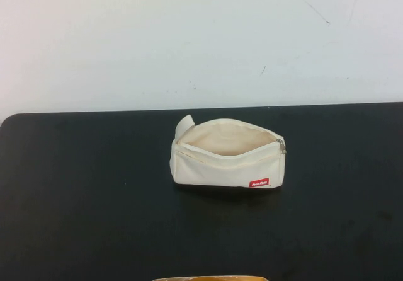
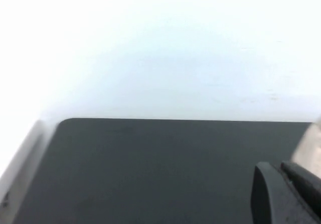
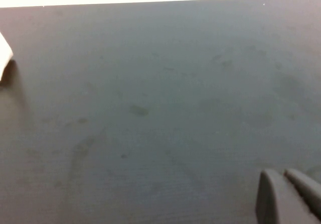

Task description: Put eraser into pencil case

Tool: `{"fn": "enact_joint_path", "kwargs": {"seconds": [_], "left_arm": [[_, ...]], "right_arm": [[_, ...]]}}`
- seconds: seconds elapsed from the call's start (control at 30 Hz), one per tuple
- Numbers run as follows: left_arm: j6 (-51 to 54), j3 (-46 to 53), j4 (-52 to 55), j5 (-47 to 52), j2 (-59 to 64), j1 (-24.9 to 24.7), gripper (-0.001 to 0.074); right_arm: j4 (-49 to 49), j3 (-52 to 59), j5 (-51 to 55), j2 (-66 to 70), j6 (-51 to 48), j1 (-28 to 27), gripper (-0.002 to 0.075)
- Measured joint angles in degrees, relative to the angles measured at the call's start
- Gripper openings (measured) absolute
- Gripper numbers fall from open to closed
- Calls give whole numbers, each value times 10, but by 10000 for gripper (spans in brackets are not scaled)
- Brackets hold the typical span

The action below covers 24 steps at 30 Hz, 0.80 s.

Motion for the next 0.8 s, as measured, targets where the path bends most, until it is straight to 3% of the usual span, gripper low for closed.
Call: {"fn": "enact_joint_path", "kwargs": {"seconds": [0.1,0.37,0.67,0.8], "left_arm": [[0,34,0,12,-53,24,0],[2,39,4,176,-85,38,0],[-2,38,17,185,-85,31,0],[-74,37,73,187,-85,27,0]], "right_arm": [[0,0,0,0,0,0,-1],[0,0,0,-1,0,0,-1],[0,0,0,-1,0,0,-1],[0,0,0,-1,0,0,-1]]}}
